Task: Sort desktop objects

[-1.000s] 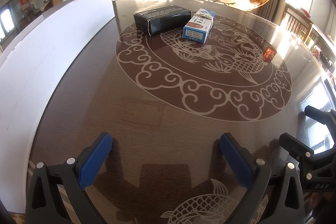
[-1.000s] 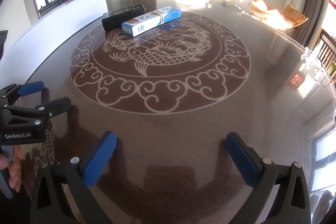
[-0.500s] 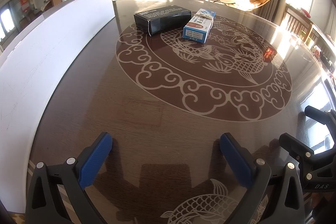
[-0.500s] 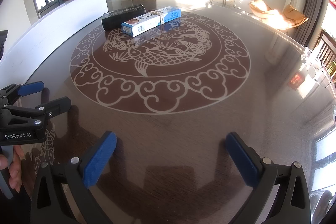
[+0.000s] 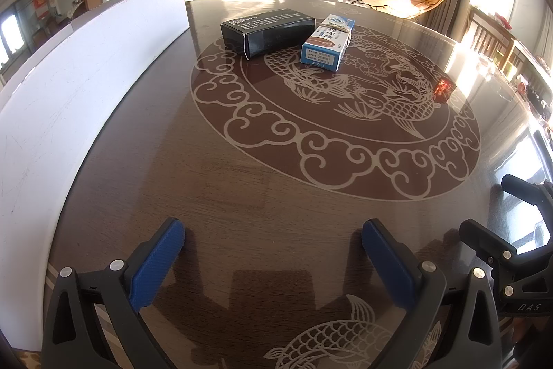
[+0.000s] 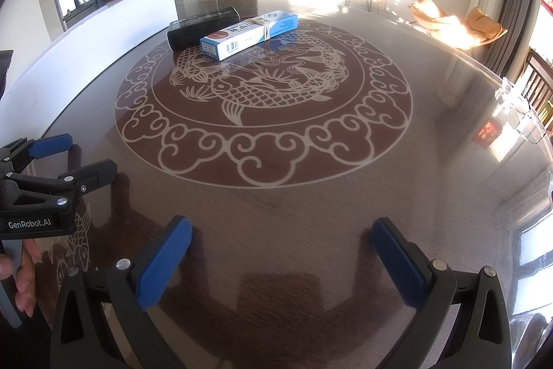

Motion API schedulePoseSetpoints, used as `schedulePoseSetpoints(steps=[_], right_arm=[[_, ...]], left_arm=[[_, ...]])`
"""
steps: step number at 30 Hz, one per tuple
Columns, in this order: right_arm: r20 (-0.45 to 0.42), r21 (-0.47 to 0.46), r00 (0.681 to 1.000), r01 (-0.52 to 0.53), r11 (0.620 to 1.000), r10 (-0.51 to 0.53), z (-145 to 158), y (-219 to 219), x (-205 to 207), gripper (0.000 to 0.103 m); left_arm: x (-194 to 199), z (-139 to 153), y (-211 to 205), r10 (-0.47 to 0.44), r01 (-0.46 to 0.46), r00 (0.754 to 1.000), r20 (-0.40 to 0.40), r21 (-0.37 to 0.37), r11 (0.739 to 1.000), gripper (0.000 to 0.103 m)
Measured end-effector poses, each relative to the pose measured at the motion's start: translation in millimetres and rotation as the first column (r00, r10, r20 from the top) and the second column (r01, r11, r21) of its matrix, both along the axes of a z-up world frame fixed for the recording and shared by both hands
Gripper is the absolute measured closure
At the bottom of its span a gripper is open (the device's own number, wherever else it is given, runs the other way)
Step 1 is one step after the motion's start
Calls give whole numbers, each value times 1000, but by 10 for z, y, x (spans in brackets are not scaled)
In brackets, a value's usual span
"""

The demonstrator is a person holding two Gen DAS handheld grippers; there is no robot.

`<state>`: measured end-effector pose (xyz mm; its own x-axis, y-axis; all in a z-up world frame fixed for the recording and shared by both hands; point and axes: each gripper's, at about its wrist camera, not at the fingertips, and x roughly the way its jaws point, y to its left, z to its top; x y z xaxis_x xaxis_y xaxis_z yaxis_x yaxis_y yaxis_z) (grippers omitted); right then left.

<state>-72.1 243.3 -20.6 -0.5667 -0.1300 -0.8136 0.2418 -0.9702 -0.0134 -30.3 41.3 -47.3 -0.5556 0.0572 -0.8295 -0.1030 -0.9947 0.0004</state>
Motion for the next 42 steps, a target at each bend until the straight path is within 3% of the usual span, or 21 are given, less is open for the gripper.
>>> schedulePoseSetpoints(steps=[36,39,42], right_arm=[[0,0,1000,0,1000,0,2,3,0,0],[0,0,1000,0,1000,0,1,3,1,0],[2,-5,1000,-6,1000,6,-7,-6,-29,0]], left_arm=[[5,1,-1,0,0,1000,0,1,1000,0],[15,26,-94,55,-55,998,-12,3,998,0],[15,35,-235,102,-102,995,-12,57,993,0]])
